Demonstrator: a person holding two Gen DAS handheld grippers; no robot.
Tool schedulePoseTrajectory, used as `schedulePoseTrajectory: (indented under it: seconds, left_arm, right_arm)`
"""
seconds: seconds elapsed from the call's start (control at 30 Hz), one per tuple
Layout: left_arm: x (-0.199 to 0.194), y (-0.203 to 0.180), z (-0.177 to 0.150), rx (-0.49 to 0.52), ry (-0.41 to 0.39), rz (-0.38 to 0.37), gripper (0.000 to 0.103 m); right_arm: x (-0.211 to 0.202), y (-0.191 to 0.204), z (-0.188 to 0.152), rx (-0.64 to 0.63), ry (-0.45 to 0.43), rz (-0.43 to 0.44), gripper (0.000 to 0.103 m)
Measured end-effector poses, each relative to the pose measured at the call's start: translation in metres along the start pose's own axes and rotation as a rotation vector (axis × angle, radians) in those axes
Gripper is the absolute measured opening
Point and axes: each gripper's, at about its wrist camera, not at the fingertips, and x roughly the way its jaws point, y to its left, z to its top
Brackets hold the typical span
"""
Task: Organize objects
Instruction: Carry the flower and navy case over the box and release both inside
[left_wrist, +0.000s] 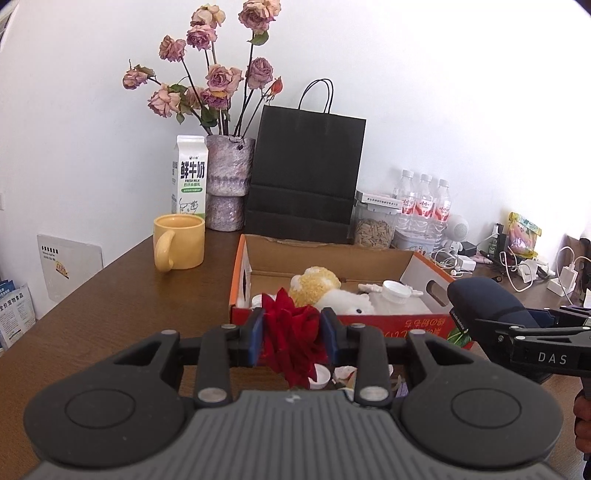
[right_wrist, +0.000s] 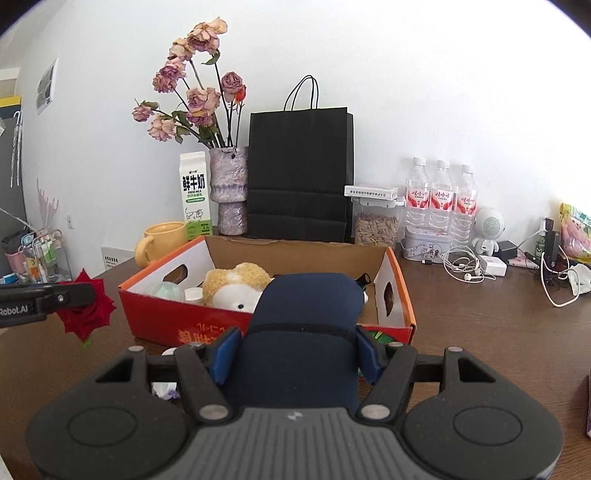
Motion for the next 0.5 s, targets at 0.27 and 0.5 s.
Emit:
schedulePoseTrajectory:
  seconds: [0.27, 0.5]
  left_arm:
    - [0.022, -0.019, 0.026, 0.021, -0.055, -0.036, 0.033]
    - [0.049, -0.032, 0.043, 0.023, -0.067, -0.052, 0.033]
  right_arm:
    - [0.018, -0.016, 0.030, 0.011, -0.045, -0.008, 0.064]
    - [0.049, -0.026, 0.050, 0.030, -0.046, 0.005, 0.064]
